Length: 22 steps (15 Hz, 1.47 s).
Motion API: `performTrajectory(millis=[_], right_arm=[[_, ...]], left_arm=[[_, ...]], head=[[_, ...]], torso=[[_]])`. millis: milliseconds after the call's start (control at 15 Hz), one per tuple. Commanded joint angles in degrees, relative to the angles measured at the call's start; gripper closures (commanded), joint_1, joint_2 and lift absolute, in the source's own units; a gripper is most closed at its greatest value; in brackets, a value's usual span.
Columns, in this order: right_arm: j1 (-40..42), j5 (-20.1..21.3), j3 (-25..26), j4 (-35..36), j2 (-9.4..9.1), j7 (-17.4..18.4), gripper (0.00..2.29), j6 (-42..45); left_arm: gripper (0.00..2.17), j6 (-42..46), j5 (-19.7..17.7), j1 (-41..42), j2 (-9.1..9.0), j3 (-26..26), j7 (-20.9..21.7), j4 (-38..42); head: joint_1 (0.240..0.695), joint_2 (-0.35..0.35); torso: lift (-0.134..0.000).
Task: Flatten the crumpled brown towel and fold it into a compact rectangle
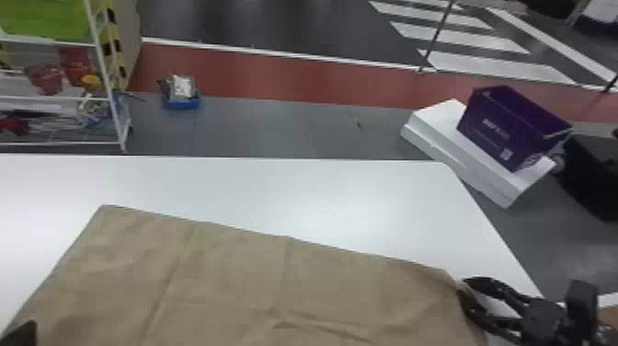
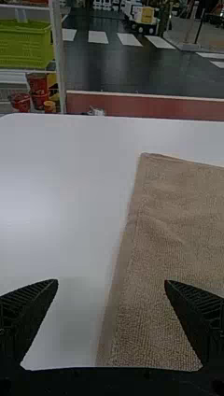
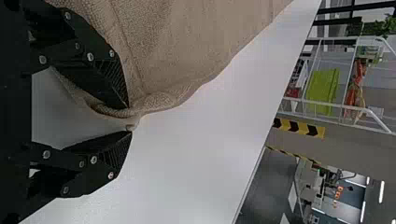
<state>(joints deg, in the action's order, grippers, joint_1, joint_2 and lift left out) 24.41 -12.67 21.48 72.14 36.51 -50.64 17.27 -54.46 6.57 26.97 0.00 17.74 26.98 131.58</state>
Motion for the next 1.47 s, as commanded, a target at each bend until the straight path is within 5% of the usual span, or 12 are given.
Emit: performTrajectory(millis=[0, 400, 933, 1400], right_arm=[[-0.86, -1.31, 0.67, -0.07, 0.05, 0.98, 0.76, 0.52], [-3.76, -1.31, 0.76, -1.21, 0.84, 1.77, 0.79, 2.11], [-3.93, 1.51, -1.35, -1.30, 2.25, -0.34, 0.79, 5.45], [-3.85, 2.30, -2.32, -1.21, 2.16, -0.60, 0.79, 5.45]], left_arm=[[0.03, 0.00, -0.33, 0.27, -0.15, 0.01, -0.08, 0.96], [0.03, 1.94, -3.32, 0.45, -0.15, 0.89, -1.31, 2.28], [0.03, 9.49, -1.21, -3.59, -0.15, -5.26, 2.73, 1.66], [0.10, 13.01, 7.14, -18.97, -0.15, -8.95, 6.68, -13.28]], head=[[0.695, -0.265], [0.695, -0.276], [0.695, -0.303], [0.695, -0.309]], torso=[[-0.124], [-0.124], [-0.124], [-0.124]])
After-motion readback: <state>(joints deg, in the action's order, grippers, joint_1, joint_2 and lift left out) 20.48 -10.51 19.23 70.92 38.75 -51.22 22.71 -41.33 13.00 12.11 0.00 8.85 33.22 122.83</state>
